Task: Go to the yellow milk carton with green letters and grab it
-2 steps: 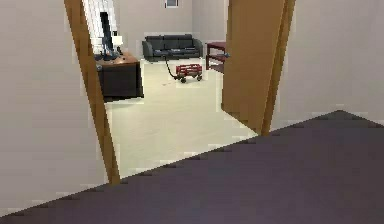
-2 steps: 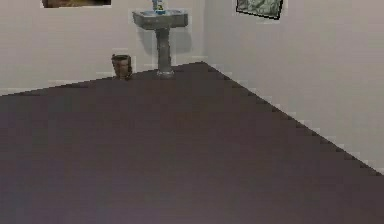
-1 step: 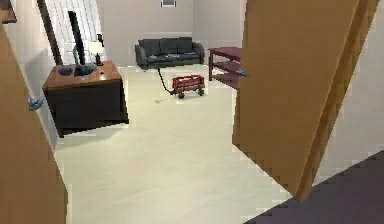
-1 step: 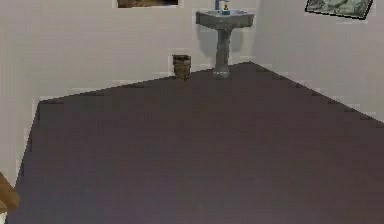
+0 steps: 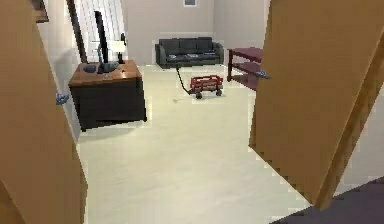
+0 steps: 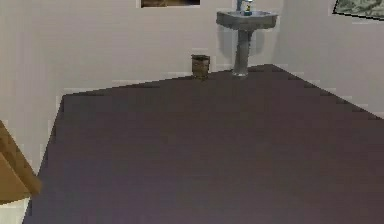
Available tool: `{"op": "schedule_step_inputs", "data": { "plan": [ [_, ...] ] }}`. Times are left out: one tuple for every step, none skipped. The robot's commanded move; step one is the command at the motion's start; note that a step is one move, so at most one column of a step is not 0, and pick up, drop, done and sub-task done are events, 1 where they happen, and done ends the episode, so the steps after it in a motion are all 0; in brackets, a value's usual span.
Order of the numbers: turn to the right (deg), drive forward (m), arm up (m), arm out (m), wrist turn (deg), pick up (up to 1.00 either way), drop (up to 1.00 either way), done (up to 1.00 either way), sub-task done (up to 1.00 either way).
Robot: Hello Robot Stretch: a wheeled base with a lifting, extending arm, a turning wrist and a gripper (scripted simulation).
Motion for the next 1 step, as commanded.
{"op": "schedule_step_inputs", "data": {
  "plan": [
    [0.0,0.45,0.0,0.0,0.0,0.0,0.0,0.0,0.0]
  ]
}}
